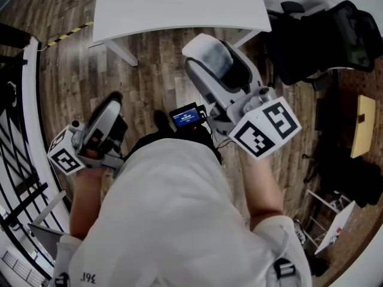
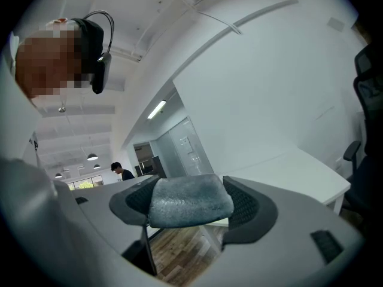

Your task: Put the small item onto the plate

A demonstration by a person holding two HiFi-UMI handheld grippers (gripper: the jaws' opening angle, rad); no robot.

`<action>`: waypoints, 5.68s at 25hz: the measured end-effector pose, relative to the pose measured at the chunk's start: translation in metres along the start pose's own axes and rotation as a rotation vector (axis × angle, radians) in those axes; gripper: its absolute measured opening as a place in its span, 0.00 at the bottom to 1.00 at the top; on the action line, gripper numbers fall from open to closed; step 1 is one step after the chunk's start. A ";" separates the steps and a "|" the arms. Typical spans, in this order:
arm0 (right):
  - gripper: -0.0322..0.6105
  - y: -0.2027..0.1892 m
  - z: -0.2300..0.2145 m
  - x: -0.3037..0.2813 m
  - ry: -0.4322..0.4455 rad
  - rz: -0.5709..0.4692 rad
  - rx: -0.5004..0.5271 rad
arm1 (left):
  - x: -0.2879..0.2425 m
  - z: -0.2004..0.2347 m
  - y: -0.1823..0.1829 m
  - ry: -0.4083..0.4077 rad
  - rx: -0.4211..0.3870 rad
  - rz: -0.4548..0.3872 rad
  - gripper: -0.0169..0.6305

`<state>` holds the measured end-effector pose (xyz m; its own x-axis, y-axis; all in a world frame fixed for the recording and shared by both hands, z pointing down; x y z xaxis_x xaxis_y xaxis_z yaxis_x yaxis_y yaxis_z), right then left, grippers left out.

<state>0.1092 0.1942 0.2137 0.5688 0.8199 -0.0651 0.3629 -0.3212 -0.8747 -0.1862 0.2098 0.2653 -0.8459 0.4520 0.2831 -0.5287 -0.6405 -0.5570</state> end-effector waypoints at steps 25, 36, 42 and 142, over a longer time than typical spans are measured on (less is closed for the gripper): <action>0.55 0.068 -0.141 -0.141 0.060 0.077 0.038 | -0.124 0.115 0.081 0.079 0.000 -0.023 0.17; 0.55 0.098 -0.218 -0.197 0.100 0.151 0.081 | -0.198 0.161 0.097 0.139 0.010 -0.057 0.17; 0.55 0.100 -0.239 -0.212 0.117 0.171 0.096 | -0.211 0.171 0.096 0.157 0.003 -0.074 0.17; 0.55 -0.071 -0.369 -0.508 -0.211 0.729 0.401 | -0.212 0.400 0.162 0.367 0.107 0.247 0.17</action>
<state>0.0664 -0.3744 0.4859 0.3949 0.5579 -0.7299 -0.3503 -0.6430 -0.6810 -0.1205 -0.2383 0.4266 -0.8766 0.4558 -0.1546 -0.3351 -0.8085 -0.4837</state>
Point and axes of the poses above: the fingertips, and each gripper's own axes: x backward along the fingers, z to its left, y out of its top, the point moved 9 cm from there along x, backward along the fingers, and after that the axes turned 5 degrees about -x, right-handed, at the moved point
